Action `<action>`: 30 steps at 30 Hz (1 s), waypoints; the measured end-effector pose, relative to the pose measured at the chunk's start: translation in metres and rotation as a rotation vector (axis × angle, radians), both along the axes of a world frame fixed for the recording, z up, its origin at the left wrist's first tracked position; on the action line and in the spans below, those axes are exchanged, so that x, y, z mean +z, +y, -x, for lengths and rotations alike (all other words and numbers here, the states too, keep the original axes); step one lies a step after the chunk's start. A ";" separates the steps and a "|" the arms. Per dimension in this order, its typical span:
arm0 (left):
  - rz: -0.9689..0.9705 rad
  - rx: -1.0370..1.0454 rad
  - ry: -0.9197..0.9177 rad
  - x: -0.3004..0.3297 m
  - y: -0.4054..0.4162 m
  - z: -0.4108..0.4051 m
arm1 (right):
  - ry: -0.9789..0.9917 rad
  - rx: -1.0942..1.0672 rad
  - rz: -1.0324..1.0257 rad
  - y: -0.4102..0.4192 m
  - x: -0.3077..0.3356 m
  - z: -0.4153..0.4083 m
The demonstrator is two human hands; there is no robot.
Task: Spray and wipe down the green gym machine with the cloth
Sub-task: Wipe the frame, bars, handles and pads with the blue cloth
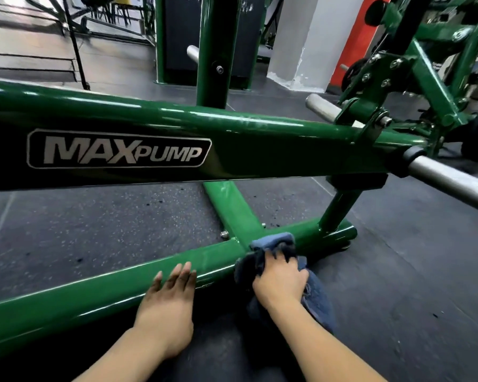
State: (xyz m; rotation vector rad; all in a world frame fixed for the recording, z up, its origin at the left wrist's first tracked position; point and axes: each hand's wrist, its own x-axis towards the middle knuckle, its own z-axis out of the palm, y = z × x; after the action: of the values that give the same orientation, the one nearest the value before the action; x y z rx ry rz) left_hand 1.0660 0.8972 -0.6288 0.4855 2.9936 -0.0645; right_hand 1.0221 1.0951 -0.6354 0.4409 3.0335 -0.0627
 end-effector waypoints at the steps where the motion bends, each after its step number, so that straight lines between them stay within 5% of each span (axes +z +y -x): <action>1: -0.003 -0.020 -0.029 0.000 0.001 0.001 | 0.015 0.013 -0.013 0.000 -0.003 0.006; 12: -0.016 0.057 -0.319 -0.011 0.001 0.003 | -0.036 0.057 0.011 0.008 -0.005 0.051; 21: -0.194 0.262 -0.284 -0.011 -0.022 -0.032 | -0.162 -0.043 -0.012 0.020 0.004 -0.020; 30: -0.330 0.017 -0.281 -0.021 0.035 -0.053 | -0.211 -0.148 -0.122 0.032 0.000 -0.120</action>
State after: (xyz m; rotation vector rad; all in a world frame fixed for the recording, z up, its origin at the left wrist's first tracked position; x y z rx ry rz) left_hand 1.1190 0.9323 -0.6501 0.4543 2.7354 0.4657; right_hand 1.1418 1.1275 -0.6355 0.6383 2.8031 0.1514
